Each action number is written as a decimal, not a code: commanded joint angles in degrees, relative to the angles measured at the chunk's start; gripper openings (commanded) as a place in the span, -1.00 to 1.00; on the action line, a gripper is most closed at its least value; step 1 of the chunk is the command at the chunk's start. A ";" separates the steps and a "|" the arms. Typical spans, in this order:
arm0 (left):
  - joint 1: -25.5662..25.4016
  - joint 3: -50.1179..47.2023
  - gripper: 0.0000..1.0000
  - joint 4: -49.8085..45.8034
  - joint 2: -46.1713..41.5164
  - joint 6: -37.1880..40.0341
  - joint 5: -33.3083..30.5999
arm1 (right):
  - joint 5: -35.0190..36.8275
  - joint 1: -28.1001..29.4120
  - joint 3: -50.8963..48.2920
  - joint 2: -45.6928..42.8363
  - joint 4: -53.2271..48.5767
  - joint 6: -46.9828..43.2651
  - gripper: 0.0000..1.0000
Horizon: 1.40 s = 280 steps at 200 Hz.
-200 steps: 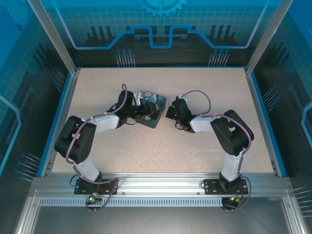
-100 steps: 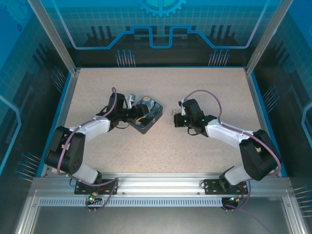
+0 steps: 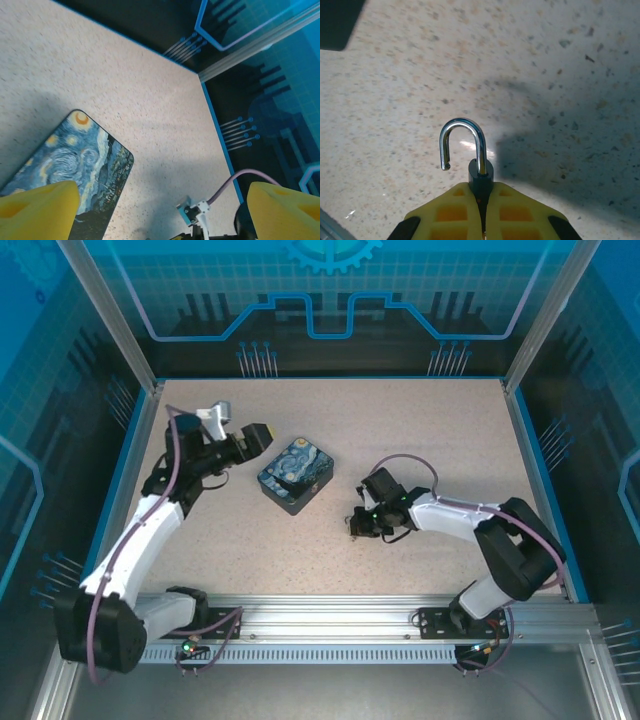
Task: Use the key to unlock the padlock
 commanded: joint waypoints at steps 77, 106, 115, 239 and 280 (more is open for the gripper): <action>7.40 -1.43 0.82 -12.52 -9.38 3.94 -2.07 | 6.28 -1.36 1.10 -5.53 -4.13 -2.89 -0.16; 8.78 -1.07 0.90 -12.69 -10.26 3.37 -3.26 | 8.44 -5.31 2.24 -13.56 -9.74 -7.47 -0.02; 9.12 -1.44 0.93 -12.65 -10.61 3.28 -4.66 | 9.27 -7.48 2.39 -16.12 -11.16 -9.21 0.01; 10.22 -26.47 0.98 16.50 -9.41 16.70 -40.08 | 26.40 -31.80 -14.47 -26.57 21.20 -29.48 1.00; 10.22 -31.00 0.98 31.28 -0.38 21.65 -30.75 | 24.60 -32.60 -21.25 -18.25 44.02 -30.59 1.00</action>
